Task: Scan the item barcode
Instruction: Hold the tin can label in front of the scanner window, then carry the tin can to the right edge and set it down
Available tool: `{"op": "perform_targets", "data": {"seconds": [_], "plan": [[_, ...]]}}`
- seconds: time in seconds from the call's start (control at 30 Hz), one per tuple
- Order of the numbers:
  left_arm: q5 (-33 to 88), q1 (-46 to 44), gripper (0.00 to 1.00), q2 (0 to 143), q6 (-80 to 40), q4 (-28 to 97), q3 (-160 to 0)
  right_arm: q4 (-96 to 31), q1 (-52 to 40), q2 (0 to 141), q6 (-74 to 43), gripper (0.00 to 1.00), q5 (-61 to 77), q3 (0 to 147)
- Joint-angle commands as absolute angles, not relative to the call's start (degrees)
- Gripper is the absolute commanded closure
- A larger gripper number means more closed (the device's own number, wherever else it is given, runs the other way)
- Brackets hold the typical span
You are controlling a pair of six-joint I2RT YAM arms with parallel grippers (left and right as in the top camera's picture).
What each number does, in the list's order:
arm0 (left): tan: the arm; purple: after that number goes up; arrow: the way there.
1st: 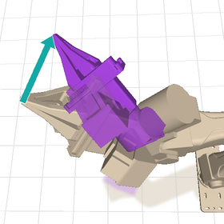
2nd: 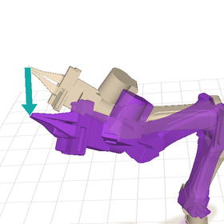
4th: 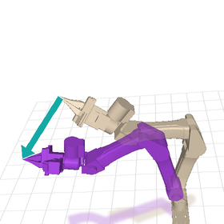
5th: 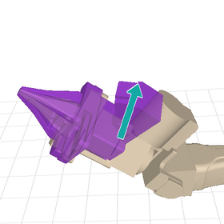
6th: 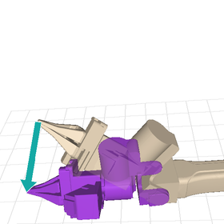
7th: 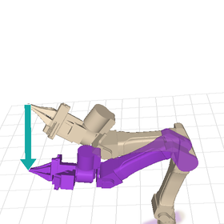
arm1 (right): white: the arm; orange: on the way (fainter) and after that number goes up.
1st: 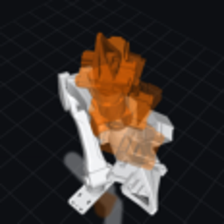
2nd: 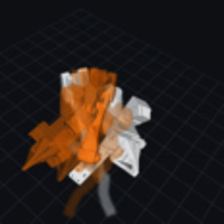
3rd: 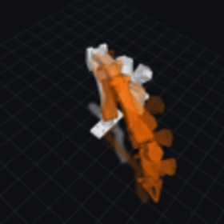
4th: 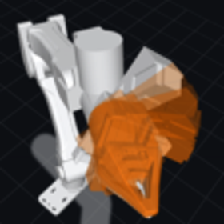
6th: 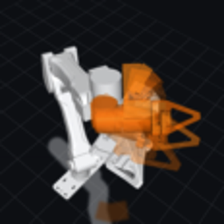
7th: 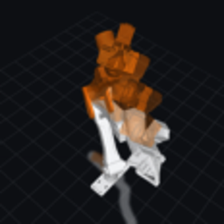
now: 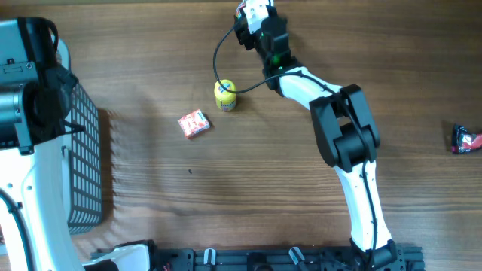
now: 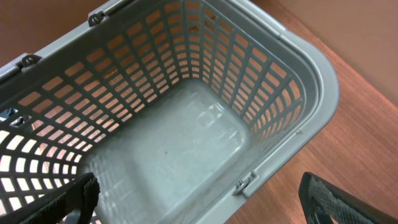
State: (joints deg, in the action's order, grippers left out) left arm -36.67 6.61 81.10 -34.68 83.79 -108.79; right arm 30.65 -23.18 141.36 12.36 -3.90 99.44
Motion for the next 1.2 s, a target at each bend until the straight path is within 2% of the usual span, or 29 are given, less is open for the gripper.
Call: {"op": "perform_targets", "data": {"seconds": [0.0,0.13,0.33,0.53,0.77,0.9,0.97,1.17], "plan": [[-38.06,6.98,0.00,80.90,-35.44,84.05,-108.53,27.20,-22.41,132.40,13.52,0.47,-3.22,100.62],[-38.04,6.98,0.00,80.90,-35.44,84.07,-108.53,15.84,-19.70,124.79,11.29,0.47,-5.08,100.60],[-38.02,6.98,0.00,80.90,-35.46,84.07,-108.53,-6.92,-10.66,116.25,2.17,0.47,-16.58,100.60],[-37.98,6.98,0.00,80.88,-38.26,83.20,-108.53,-31.07,3.09,113.36,-11.86,0.46,-18.85,100.60],[-38.00,6.98,0.00,79.33,-38.22,81.47,-108.53,-47.24,20.49,113.91,-20.45,0.48,-18.87,100.51],[-37.95,6.98,0.00,78.28,-38.22,81.49,-108.53,-50.11,27.70,114.02,-26.20,0.49,-17.28,99.18],[-35.99,6.98,0.00,77.91,-38.22,81.49,-108.53,-46.98,30.65,114.02,-26.52,0.48,-13.23,97.17],[-35.18,6.98,0.00,77.89,-38.22,81.47,-108.53,-38.63,32.32,117.69,-25.63,0.45,-11.97,95.98]]}}
